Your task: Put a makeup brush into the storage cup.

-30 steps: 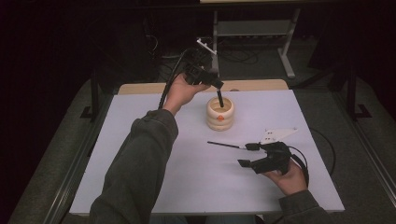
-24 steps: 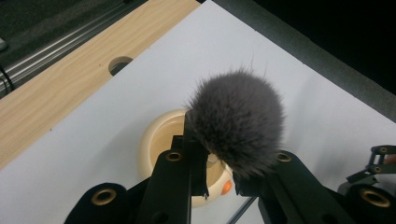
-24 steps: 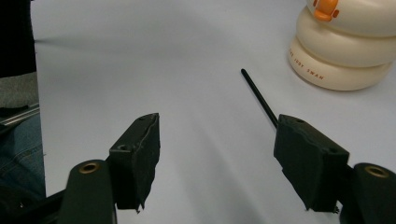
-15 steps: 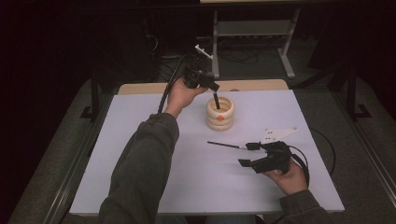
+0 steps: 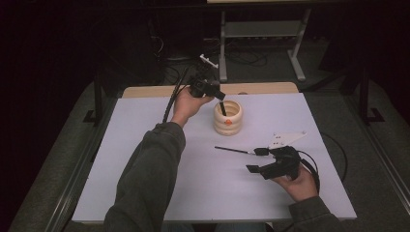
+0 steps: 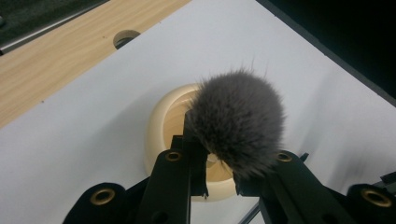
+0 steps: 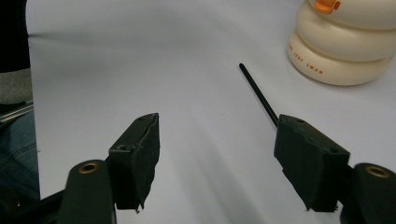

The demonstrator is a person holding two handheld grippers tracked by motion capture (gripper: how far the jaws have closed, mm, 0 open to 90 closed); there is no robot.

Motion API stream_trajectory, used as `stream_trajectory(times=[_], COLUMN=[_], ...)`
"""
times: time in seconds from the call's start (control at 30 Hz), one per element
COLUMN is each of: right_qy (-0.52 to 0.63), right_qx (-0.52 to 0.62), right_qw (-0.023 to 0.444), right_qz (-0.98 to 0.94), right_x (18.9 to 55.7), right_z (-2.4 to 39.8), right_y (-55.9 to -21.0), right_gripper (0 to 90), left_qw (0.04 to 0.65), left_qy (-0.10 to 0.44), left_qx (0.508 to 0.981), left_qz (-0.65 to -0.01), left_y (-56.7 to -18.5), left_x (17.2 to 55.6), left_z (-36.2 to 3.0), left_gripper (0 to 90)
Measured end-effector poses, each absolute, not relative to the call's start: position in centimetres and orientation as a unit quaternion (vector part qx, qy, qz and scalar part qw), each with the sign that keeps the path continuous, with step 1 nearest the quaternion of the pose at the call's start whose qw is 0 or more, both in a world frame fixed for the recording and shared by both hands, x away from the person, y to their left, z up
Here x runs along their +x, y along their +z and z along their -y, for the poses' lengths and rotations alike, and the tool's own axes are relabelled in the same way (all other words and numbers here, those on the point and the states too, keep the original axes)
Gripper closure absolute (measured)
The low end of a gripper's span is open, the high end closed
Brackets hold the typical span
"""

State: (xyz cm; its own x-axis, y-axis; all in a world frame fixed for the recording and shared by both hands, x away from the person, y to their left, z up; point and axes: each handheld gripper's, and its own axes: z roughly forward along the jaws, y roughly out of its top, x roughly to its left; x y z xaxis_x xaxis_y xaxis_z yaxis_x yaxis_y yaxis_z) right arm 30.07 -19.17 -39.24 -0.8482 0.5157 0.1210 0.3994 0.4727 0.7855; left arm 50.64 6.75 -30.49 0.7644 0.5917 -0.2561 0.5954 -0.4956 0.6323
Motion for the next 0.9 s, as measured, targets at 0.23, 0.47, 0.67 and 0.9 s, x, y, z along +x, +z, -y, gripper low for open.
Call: stream_trajectory(times=[0.23,0.47,0.67,0.9], right_qy=[0.436,0.431,0.429,0.428], right_qx=[0.269,0.268,0.267,0.267], right_qw=[0.069,0.072,0.072,0.075], right_qz=[-0.856,-0.858,-0.86,-0.86], right_x=[29.8,29.7,29.6,29.6], right_z=[19.2,19.1,19.0,18.9], right_y=[-39.1,-39.1,-39.1,-39.1], right_gripper=[30.0,29.9,29.9,29.3], left_qw=[0.368,0.368,0.355,0.362], left_qy=[0.001,0.002,0.008,0.012], left_qx=[0.864,0.866,0.873,0.867], left_qz=[-0.342,-0.338,-0.334,-0.341], left_y=[-31.4,-31.8,-32.1,-32.2], left_x=[50.2,49.6,49.3,49.1], left_z=[-6.5,-6.8,-7.0,-7.0], left_gripper=[77.2,77.0,77.0,76.7])
